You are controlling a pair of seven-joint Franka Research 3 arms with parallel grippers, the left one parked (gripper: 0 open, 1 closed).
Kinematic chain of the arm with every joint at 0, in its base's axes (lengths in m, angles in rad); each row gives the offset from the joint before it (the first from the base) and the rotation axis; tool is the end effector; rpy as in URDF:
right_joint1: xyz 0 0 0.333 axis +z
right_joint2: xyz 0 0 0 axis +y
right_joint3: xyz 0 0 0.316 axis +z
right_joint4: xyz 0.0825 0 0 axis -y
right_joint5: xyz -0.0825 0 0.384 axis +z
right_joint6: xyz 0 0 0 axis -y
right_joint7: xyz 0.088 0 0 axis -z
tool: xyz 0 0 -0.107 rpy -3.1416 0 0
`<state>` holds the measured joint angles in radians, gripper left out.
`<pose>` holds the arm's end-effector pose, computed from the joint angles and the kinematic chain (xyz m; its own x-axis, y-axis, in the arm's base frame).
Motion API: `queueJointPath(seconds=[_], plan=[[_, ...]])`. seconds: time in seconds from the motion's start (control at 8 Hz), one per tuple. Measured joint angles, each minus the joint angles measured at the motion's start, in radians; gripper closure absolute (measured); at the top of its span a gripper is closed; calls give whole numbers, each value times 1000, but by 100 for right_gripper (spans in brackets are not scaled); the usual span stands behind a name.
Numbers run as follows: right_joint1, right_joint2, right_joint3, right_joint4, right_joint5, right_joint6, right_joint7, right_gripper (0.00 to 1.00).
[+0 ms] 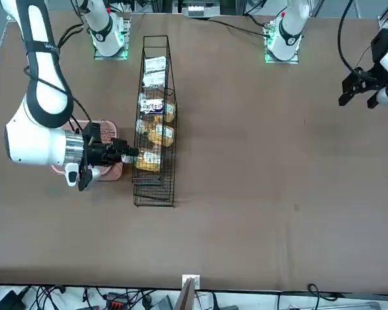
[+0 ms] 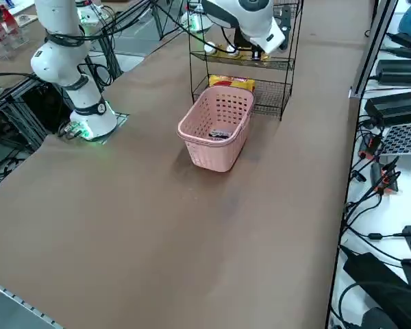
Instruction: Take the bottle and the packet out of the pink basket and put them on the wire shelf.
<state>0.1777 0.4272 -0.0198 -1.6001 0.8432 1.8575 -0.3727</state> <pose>0.6494 0.1639 0.3938 0.9790 0.2038 0.0072 0.1483 -0.6873 -0.7110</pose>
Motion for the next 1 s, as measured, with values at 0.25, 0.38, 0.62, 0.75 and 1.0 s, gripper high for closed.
queueJointPath(seconds=[0.25,0.38,0.62,0.75,1.0], plan=[[0,1,5,0,1,7,49,45],[1,2,13,0,1,16,75,45],[3,11,22,0,1,25,94,45],[7,16,25,0,1,27,96,45],[12,25,33,0,1,48,98,45]])
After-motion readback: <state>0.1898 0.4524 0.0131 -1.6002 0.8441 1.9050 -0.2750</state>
